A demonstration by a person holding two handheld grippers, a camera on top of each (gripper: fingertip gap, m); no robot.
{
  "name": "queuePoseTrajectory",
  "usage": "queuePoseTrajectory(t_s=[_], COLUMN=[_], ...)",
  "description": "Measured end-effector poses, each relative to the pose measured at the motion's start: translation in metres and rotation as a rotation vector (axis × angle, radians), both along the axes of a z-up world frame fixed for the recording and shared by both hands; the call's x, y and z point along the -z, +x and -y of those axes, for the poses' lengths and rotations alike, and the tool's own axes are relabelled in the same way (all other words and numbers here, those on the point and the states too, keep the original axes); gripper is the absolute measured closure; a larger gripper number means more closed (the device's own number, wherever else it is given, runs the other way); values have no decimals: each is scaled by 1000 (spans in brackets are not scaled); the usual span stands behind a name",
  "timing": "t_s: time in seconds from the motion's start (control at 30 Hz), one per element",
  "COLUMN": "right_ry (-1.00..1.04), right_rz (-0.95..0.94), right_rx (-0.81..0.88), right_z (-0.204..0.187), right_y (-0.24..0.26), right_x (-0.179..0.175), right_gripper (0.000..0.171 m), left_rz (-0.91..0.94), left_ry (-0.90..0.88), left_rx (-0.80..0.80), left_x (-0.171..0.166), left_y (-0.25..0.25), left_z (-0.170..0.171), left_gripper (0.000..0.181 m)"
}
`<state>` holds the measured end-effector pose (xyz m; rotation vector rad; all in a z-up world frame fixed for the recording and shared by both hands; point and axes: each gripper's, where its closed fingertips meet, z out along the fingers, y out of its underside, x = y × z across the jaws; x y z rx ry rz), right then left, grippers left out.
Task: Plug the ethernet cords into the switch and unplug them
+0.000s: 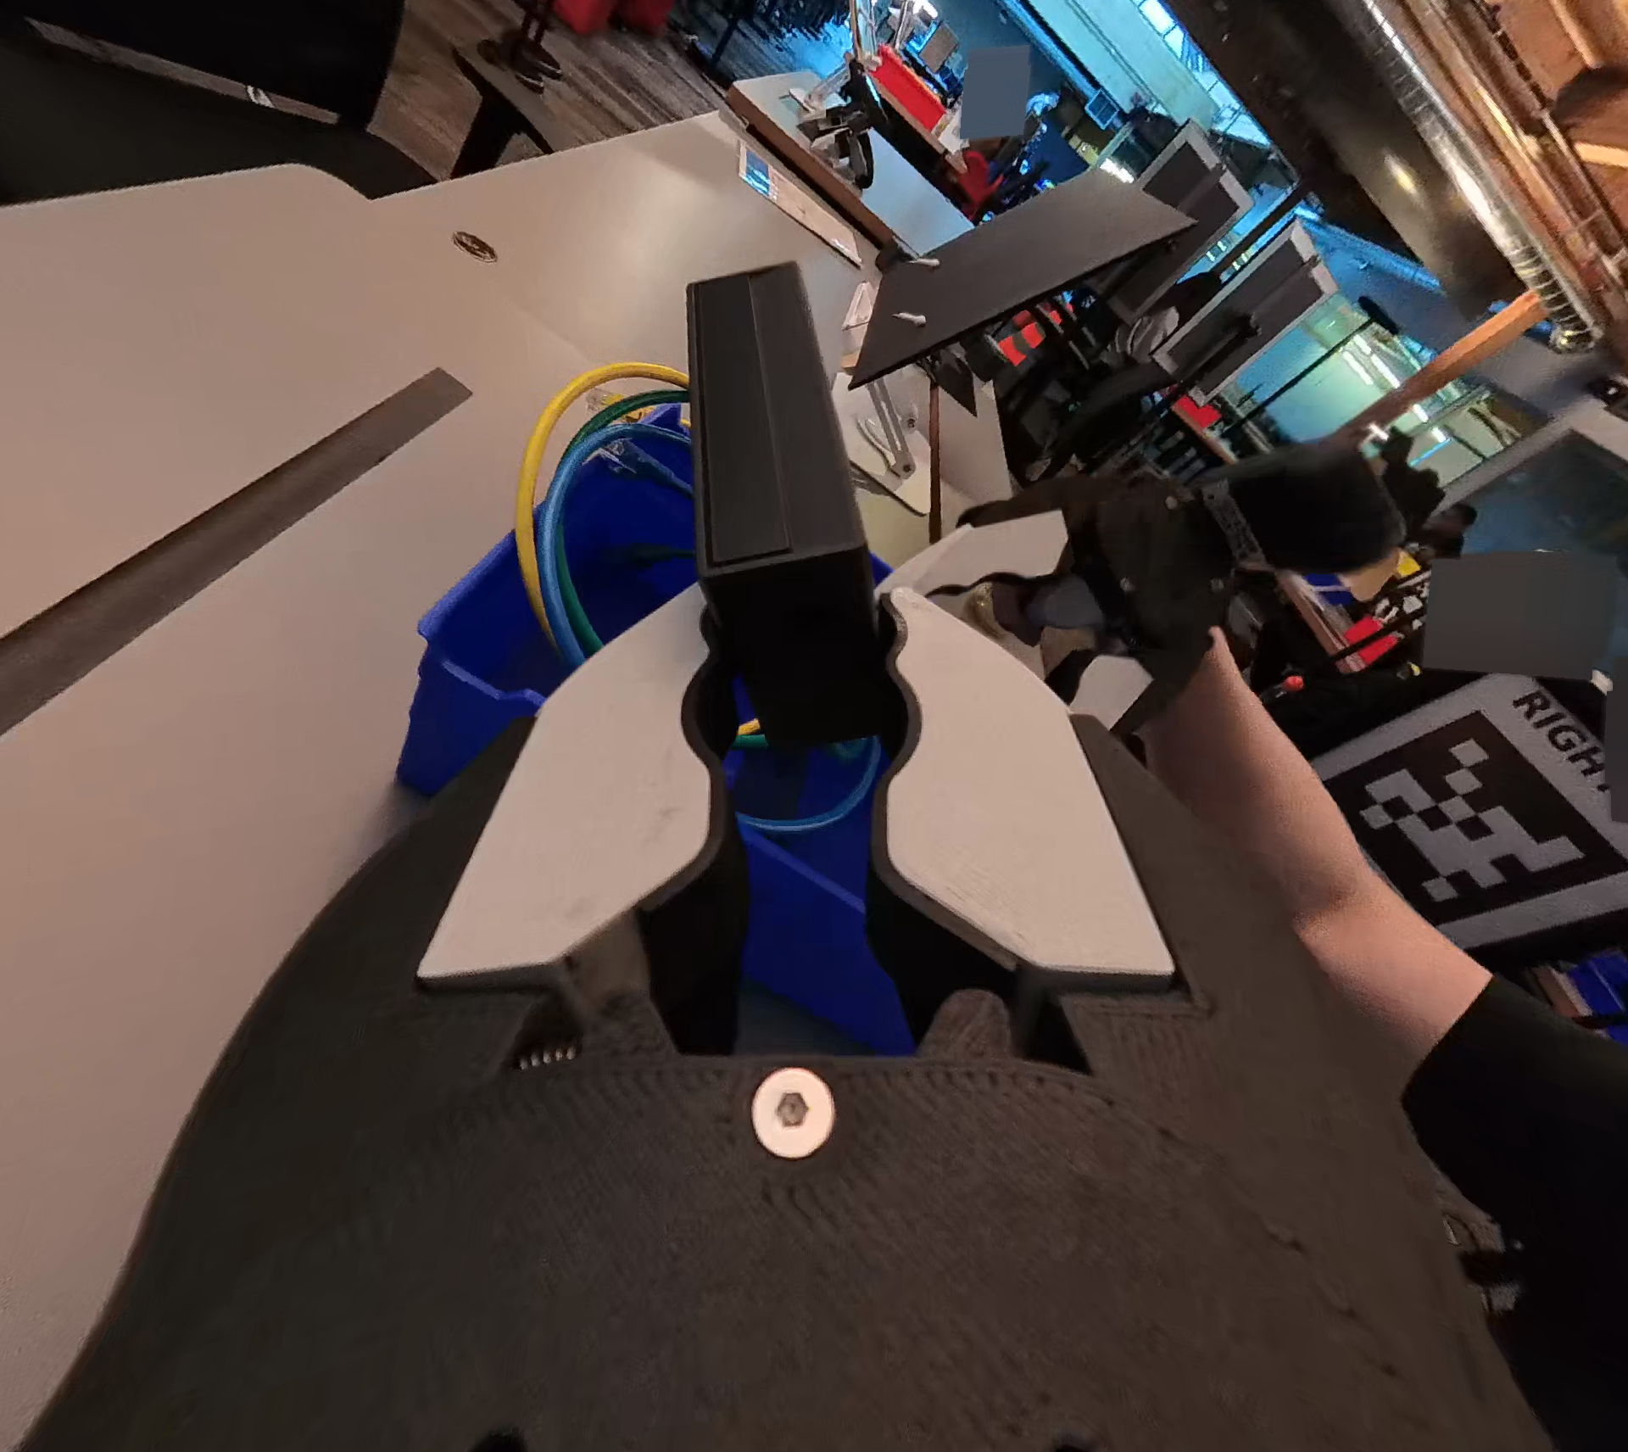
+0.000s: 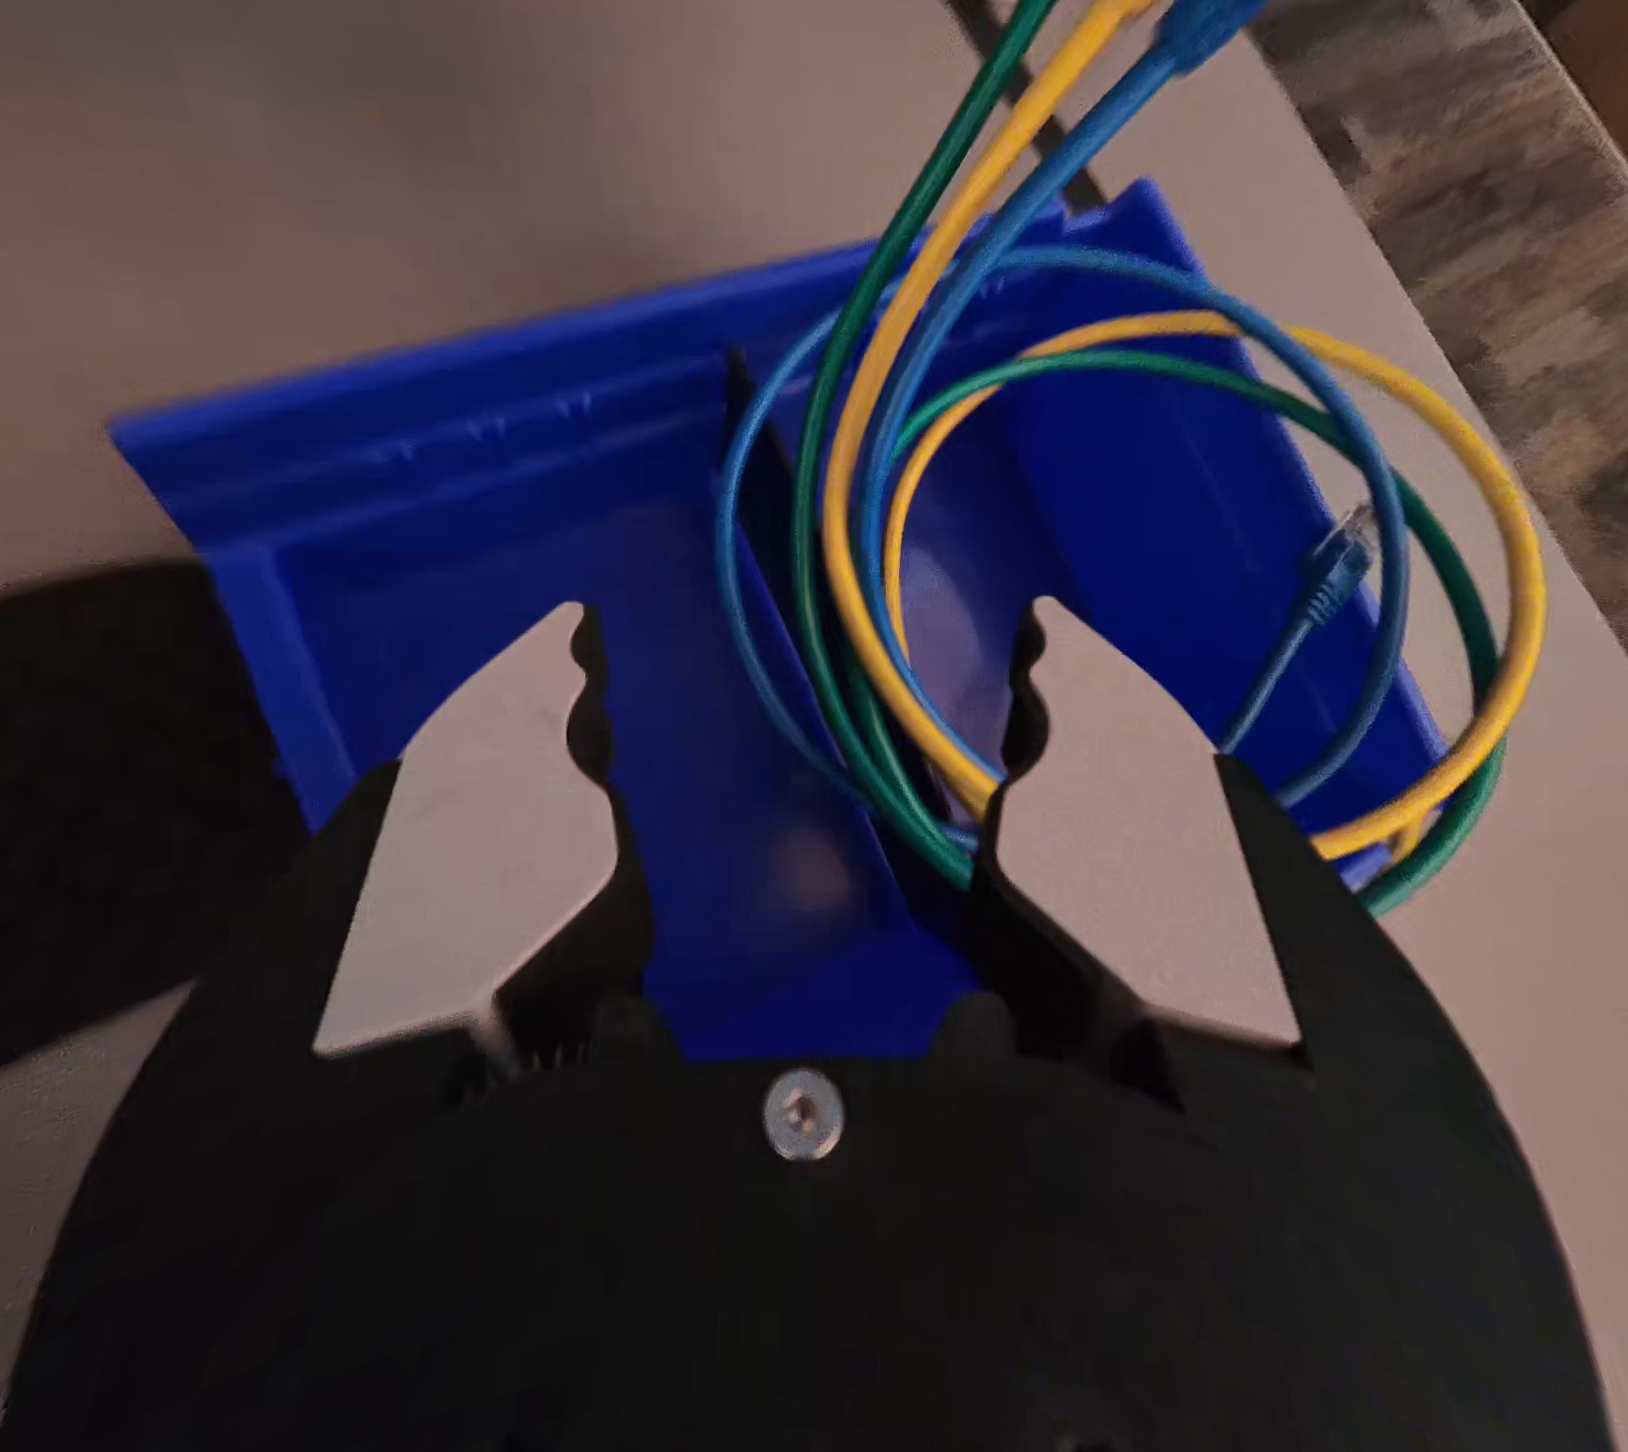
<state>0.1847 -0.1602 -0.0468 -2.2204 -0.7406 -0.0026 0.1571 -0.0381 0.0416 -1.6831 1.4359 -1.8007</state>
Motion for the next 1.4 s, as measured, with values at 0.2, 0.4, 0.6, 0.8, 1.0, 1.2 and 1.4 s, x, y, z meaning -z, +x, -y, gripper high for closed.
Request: queuePoseTrajectory(t_s=[0.2,0.4,0.6,0.8,1.0,1.2,1.4], right_ry=[-96,-175,-331,-247,217,374,347], right_rz=[216,-8,58,-142,-471,-532,-305], right_rx=[8,29,146,140,280,768,751], right_z=[-6,-17,-41,-53,-11,19,30], right_y=[11,6,26,13,43,125,135], right_x=[35,17,37,33,-56,-62,-42], right_gripper=[136,148,146,129,128,129,125], left_rz=[-25,-22,-102,-183,-146,-200,-340], left_ry=[86,187,363,595,506,472,588], left_rx=[31,43,52,86,137,60,49], left_x=[-10,-41,-36,1,11,34,81], left_y=[2,4,19,26,33,65,78], left_z=[5,6,5,11,24,-6,-29], left_gripper=[152,153,154,154,154,149,126])
